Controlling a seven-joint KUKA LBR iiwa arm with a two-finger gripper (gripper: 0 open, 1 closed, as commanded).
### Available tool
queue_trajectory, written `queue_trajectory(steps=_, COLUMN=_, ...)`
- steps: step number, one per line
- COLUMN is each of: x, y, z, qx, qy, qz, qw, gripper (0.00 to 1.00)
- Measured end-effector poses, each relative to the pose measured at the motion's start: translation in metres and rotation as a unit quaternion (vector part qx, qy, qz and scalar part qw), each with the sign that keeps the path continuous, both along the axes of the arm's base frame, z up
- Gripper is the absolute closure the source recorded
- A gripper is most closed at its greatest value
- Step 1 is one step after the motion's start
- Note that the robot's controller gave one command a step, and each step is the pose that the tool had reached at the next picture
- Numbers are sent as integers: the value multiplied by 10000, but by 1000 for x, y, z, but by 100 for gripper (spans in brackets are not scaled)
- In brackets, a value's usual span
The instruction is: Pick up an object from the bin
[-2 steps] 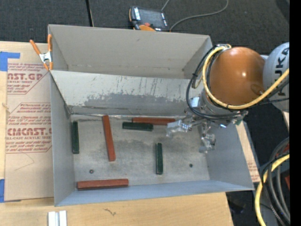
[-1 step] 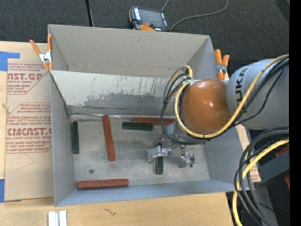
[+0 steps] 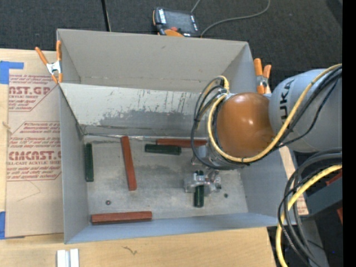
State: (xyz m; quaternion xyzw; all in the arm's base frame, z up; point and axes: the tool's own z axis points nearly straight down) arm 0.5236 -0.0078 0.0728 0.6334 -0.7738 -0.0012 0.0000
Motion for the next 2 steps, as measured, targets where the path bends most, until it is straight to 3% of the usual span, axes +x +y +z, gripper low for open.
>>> queue_trajectory(steps=1, x=-26, y=-6, z=118, qx=-4, qy=-41, qz=276, qw=9996, gripper=100)
queue_trajectory(steps=2, x=-17, y=-32, z=184, qx=-10, qy=-42, qz=706, qw=9975, gripper=100)
